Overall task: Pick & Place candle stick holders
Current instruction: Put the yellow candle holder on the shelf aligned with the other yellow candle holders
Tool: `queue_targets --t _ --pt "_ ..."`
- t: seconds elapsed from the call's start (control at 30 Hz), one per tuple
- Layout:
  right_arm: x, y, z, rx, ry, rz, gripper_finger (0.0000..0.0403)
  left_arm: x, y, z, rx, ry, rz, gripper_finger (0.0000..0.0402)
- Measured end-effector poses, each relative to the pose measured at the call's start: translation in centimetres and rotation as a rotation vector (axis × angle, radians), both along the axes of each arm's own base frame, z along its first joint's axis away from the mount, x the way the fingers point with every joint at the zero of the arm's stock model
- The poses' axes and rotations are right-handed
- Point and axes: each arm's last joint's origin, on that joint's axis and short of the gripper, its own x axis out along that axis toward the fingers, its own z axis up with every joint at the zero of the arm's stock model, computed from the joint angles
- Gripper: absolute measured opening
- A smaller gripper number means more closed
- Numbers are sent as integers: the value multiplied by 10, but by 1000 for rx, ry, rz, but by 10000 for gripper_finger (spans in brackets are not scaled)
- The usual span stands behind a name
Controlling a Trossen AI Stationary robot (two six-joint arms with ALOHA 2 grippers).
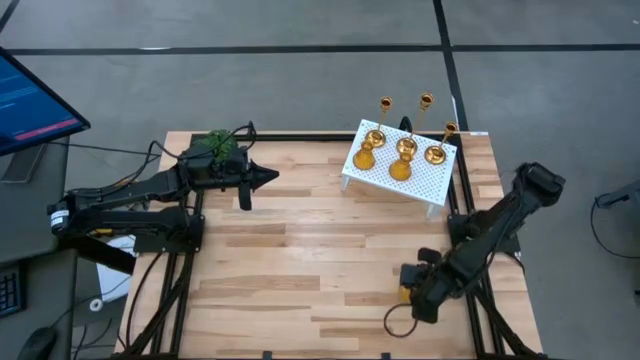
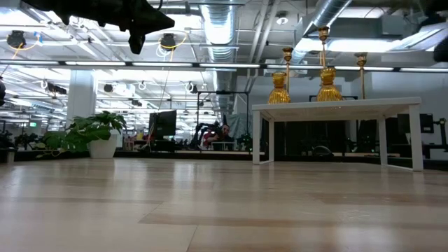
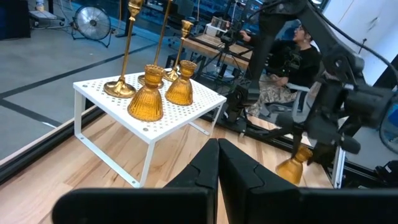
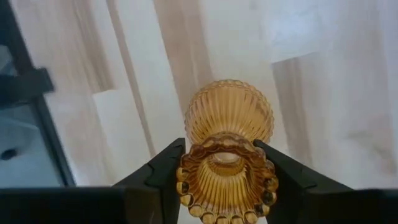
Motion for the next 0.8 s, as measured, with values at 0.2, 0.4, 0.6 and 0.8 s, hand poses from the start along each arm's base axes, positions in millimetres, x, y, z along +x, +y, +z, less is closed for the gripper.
queue_targets --t 0.2,0.4,0.6,0.8 --pt "-6 -29 25 19 -18 -77 156 0 0 0 0 0 0 8" --pt "-15 -64 46 28 -30 -183 151 0 0 0 0 0 0 8" --pt "-30 -100 73 12 -35 -293 157 0 0 0 1 0 0 8" --pt "-43 -126 111 -75 -64 -339 157 0 0 0 7 1 1 8"
